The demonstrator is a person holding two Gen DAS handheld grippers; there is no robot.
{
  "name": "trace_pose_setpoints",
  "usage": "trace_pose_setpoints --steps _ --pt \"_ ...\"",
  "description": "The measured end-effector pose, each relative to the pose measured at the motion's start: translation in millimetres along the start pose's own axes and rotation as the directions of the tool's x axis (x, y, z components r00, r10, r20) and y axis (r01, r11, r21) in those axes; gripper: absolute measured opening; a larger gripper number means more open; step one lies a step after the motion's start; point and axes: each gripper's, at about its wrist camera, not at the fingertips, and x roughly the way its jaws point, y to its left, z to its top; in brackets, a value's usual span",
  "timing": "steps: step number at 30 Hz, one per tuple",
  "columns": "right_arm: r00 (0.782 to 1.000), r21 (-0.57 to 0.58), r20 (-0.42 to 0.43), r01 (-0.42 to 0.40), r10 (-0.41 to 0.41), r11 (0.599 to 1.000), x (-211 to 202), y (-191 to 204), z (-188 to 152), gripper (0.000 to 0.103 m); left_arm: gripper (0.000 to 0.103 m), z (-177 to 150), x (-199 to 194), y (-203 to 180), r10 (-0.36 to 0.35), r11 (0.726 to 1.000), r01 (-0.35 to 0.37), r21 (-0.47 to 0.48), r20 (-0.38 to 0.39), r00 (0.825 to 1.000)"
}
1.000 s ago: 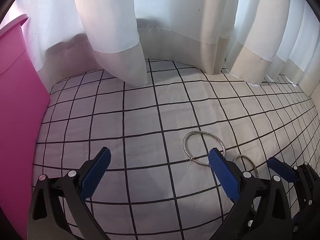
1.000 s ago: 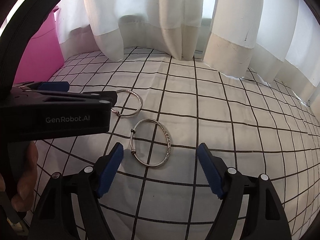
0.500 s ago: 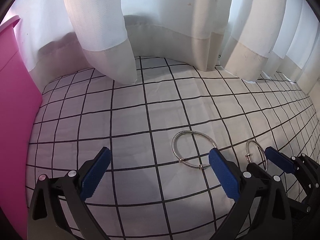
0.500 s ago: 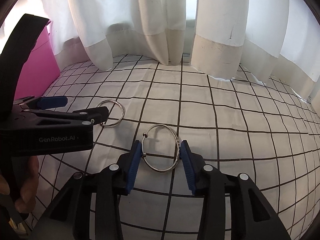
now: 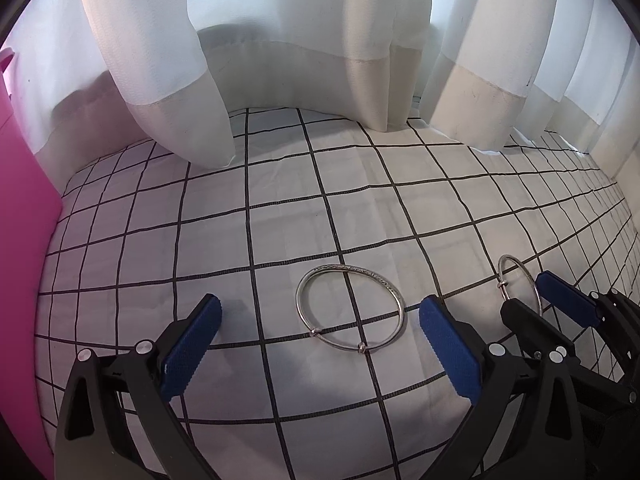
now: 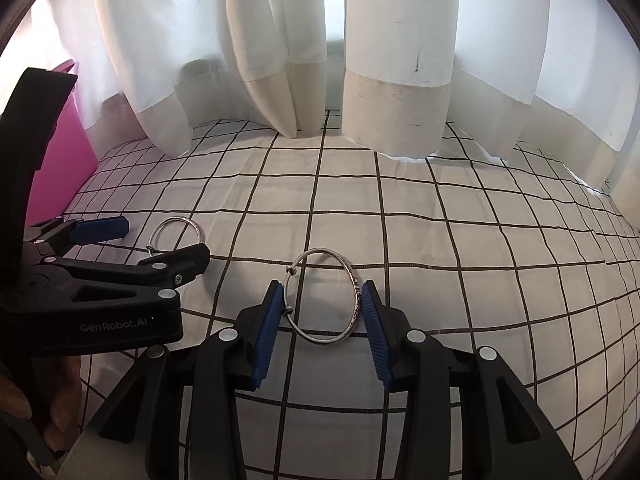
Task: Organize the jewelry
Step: 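Close the right tool on the large ring while the left tool grasps the small ring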
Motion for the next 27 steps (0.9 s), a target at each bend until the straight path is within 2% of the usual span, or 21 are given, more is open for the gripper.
trace_pose_setpoints --steps 3,5,7,8,9,10,16,27 --pt "1.0 0.016 0.0 -0.017 0.017 1.0 0.9 -3.8 0.6 0.039 0.095 -1.0 -0.5 -2.4 0.005 1.0 -0.005 0.0 0.015 1.0" --pt "1.0 0.022 0.001 -0.025 0.025 0.999 0.8 -5.7 0.2 0.039 0.088 -3.0 -1.6 -6.9 -0.002 1.0 0.002 0.007 0.031 1.0" --pt "1.0 0.022 0.001 -0.027 0.027 0.999 1.1 -6.8 0.3 0.039 0.069 -9.0 -7.3 -13.0 -0.021 0.999 0.019 0.03 0.053 0.998" --pt "1.0 0.022 0.001 -0.028 0.028 0.999 0.8 -7.6 0.0 0.039 0.064 -12.1 -9.3 -17.4 -0.026 0.999 0.023 0.043 0.063 0.998" --pt "1.0 0.023 0.002 -0.029 0.029 0.999 0.6 -7.4 -0.3 0.039 0.055 -13.7 -11.6 -19.7 -0.032 0.998 0.028 0.052 0.07 0.997" --pt "1.0 0.024 0.002 -0.031 0.031 0.999 0.3 -7.3 -0.6 0.039 0.052 -13.9 -14.0 -20.2 -0.035 0.998 0.031 0.055 0.072 0.997" --pt "0.999 0.036 0.008 -0.047 0.047 0.998 -2.9 -10.1 -3.2 0.039 0.051 -18.1 -19.5 -15.1 -0.034 0.999 0.032 0.02 0.079 0.996" --pt "0.997 0.023 0.029 -0.073 0.073 0.997 -17.1 -7.8 -5.0 0.039 0.051 -23.5 -50.8 -1.0 -0.059 0.997 0.065 -0.037 0.144 0.988"
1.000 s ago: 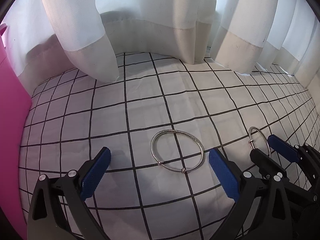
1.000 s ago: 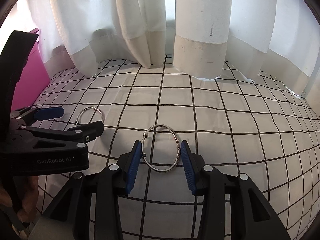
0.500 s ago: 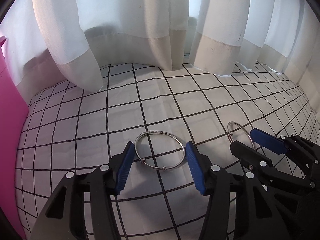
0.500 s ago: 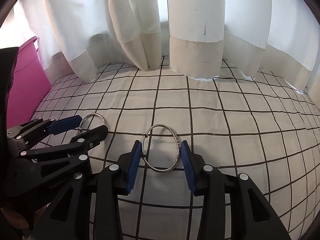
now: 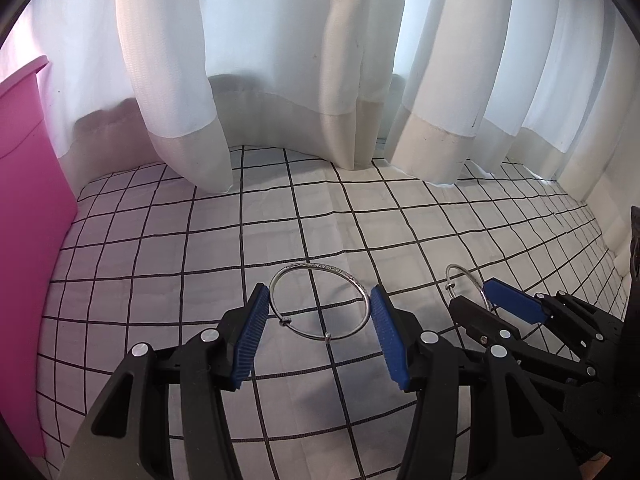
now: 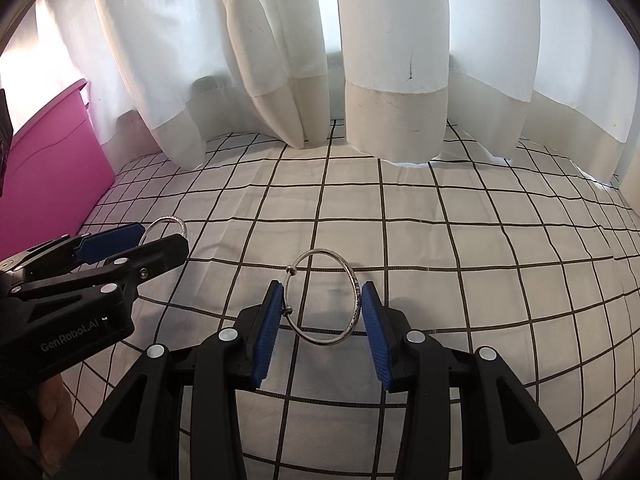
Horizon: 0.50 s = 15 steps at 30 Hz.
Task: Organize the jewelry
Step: 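Close the right tool on the large ring while the left tool grasps the small ring, then lift and carry both silver rings over the pink tub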
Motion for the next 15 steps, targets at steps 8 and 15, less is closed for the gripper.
trace_pose_setpoints --steps 8,15 --pt "1.0 -0.051 0.014 -0.023 0.024 0.998 -21.4 2.8 14.8 0.039 0.051 0.7 -29.4 6.0 0.017 0.998 -0.015 -0.056 0.025 1.0" --pt "0.997 -0.125 0.032 -0.064 0.069 0.99 -55.0 5.7 40.3 0.039 0.051 11.1 -73.0 10.3 0.065 0.991 -0.057 -0.122 0.067 0.996"
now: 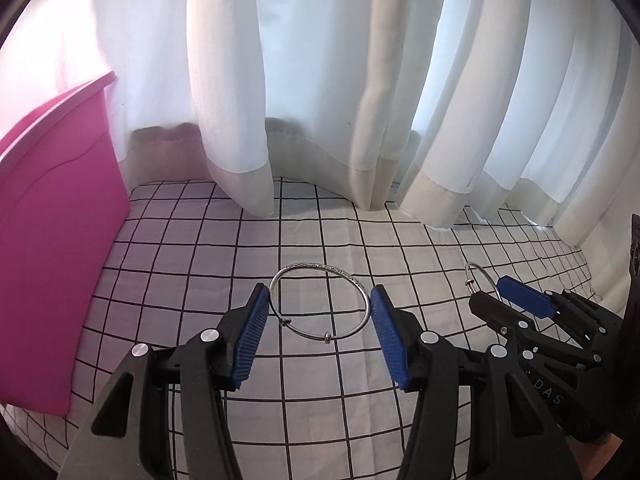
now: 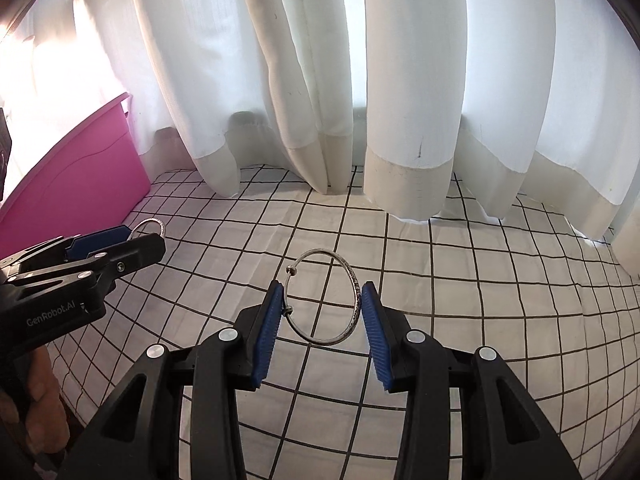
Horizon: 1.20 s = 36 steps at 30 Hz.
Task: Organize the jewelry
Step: 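Lift and carry both silver rings over the pink tub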
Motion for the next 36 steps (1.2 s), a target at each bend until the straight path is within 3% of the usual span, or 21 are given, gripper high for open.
trace_pose_setpoints --steps 10,17,26,31,36 --pt "0.987 -0.143 0.056 -0.139 0.149 0.98 -47.2 30.2 52.4 0.039 0.051 21.3 -81.0 21.3 0.131 0.983 -0.116 -0.145 0.103 0.986" --pt "0.946 -0.255 0.083 -0.285 0.314 0.924 -67.1 82.7 93.4 0.039 0.051 32.9 -139.6 55.7 0.268 0.939 -0.223 -0.262 0.151 0.951" --pt "0.87 -0.347 0.06 -0.442 0.49 0.827 -63.3 184.5 143.5 0.039 0.051 51.1 -194.5 141.1 0.427 0.858 -0.342 -0.382 0.164 0.889" --pt "0.846 -0.378 0.015 -0.489 0.534 0.786 -47.6 250.1 162.3 0.039 0.051 54.0 -202.6 201.7 0.467 0.82 -0.378 -0.43 0.122 0.876" --pt "0.841 -0.399 -0.038 -0.508 0.54 0.763 -20.1 308.7 172.2 0.039 0.051 52.8 -201.2 256.4 0.489 0.792 -0.406 -0.457 0.075 0.869"
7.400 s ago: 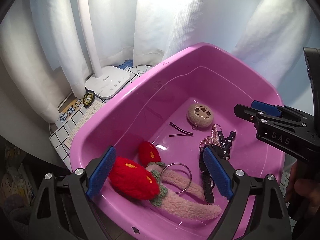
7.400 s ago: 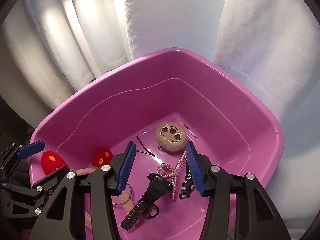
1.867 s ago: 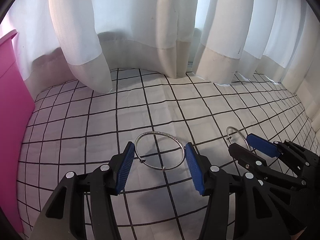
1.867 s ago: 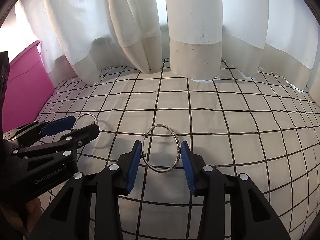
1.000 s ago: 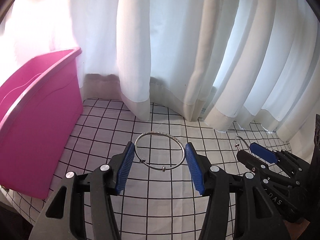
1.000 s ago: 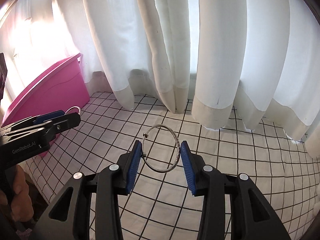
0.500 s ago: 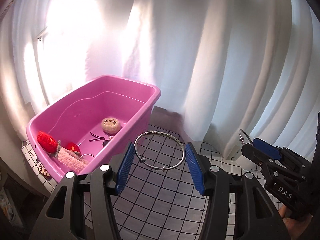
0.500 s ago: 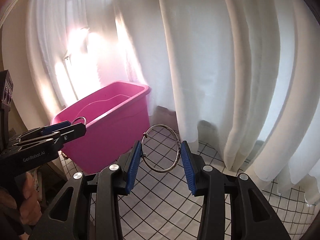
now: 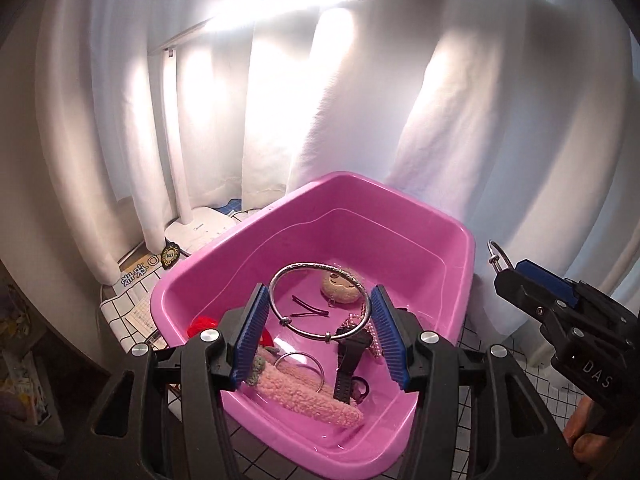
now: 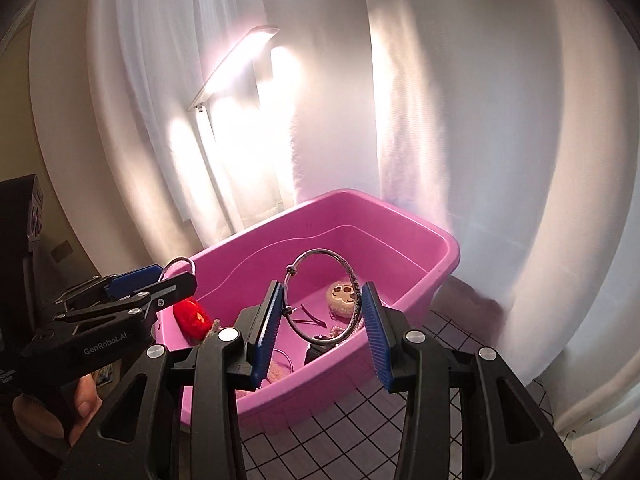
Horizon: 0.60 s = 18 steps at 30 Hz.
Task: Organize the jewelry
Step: 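Lift and carry both silver rings over the pink tub, then open both tools to drop the rings into the tub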
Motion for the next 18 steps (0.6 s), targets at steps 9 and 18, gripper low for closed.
trace_pose_setpoints --steps 9,18 --pt "0.993 0.017 -0.117 0.0 0.002 1.0 78.4 13.7 19.6 0.039 0.051 15.3 58.9 34.0 0.018 1.0 -0.019 -0.011 -0.117 0.993" --pt "0.96 0.047 -0.28 0.032 -0.018 0.998 136.1 8.6 21.1 0.039 0.051 14.2 105.6 43.4 0.006 1.0 -0.012 -0.022 -0.275 0.961"
